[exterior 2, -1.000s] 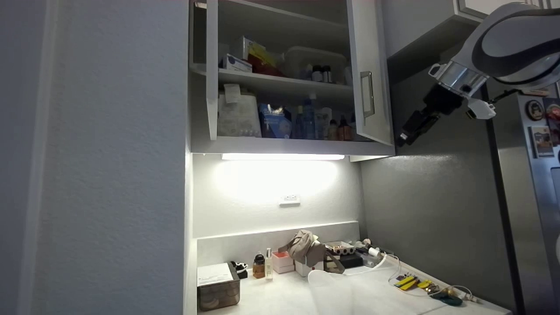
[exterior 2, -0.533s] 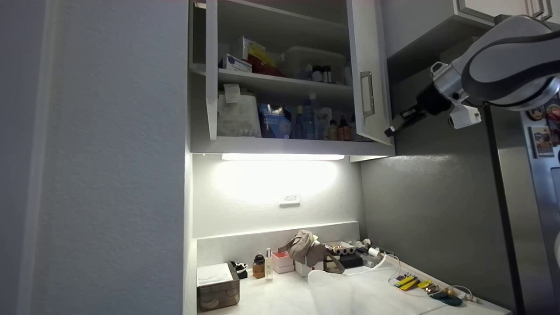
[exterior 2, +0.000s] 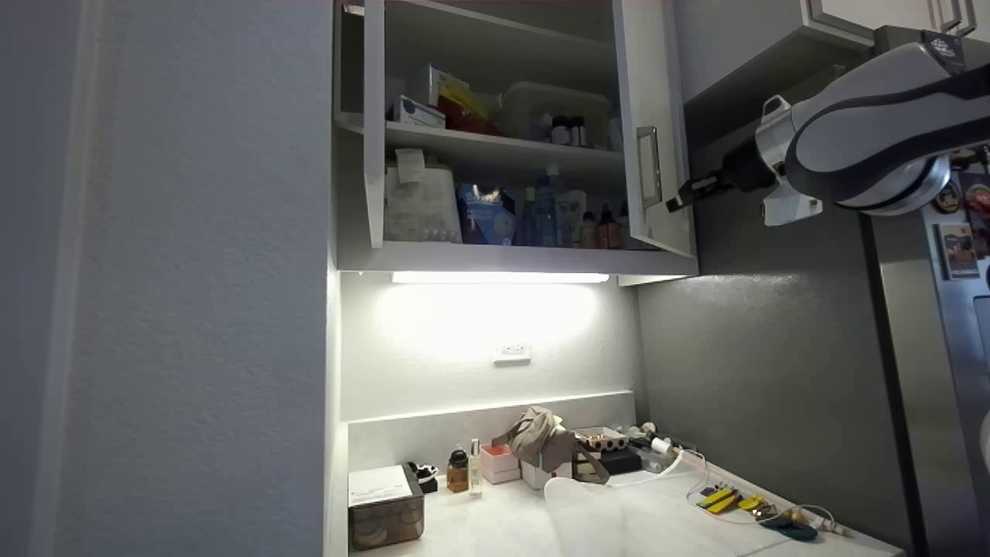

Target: Close the right cabinet door then hang the white net on the hanger on the side of the fridge

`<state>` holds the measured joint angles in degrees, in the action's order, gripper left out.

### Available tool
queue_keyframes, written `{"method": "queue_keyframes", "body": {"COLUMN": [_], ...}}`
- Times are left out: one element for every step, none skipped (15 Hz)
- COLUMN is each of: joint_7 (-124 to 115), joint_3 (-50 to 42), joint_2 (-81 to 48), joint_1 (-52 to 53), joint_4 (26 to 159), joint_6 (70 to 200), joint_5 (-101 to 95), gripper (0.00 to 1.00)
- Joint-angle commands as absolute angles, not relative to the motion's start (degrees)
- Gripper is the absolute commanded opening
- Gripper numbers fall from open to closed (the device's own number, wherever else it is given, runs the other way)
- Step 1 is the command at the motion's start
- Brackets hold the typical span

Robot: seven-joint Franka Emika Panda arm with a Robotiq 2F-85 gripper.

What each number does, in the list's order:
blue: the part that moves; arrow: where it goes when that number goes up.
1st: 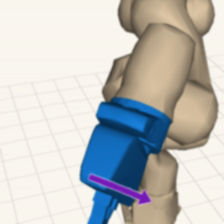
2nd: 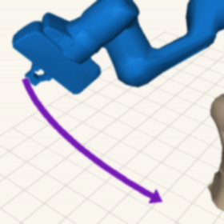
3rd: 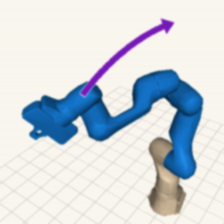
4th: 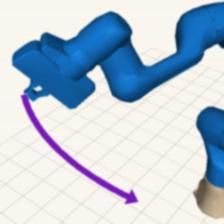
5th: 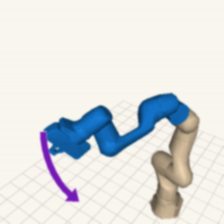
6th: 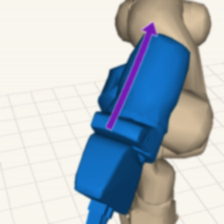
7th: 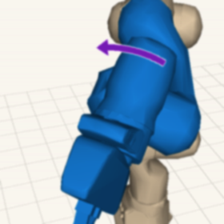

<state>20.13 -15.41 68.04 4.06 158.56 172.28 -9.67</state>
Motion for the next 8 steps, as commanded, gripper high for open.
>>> {"method": "queue_keyframes", "body": {"joint_7": [17.4,16.5,15.6,14.7,13.8,12.9,12.2,11.4], "joint_3": [-15.1,-15.2,-15.2,-15.0,-14.8,-14.4,-14.3,-14.0], "joint_2": [62.1,60.6,59.0,57.3,55.7,54.2,52.8,51.3], "joint_1": [4.8,5.4,6.1,6.6,7.0,7.1,7.7,7.9], "joint_4": [157.9,157.9,157.6,157.3,156.9,156.8,156.5,156.3], "joint_6": [181.3,183.9,186.0,188.3,190.2,192.6,194.4,196.1], "joint_5": [-8.5,-8.2,-7.9,-7.7,-7.5,-7.5,-7.6,-7.7], "gripper": [0.0,0.0,0.0,0.0,0.0,0.0,0.0,0.0]}}
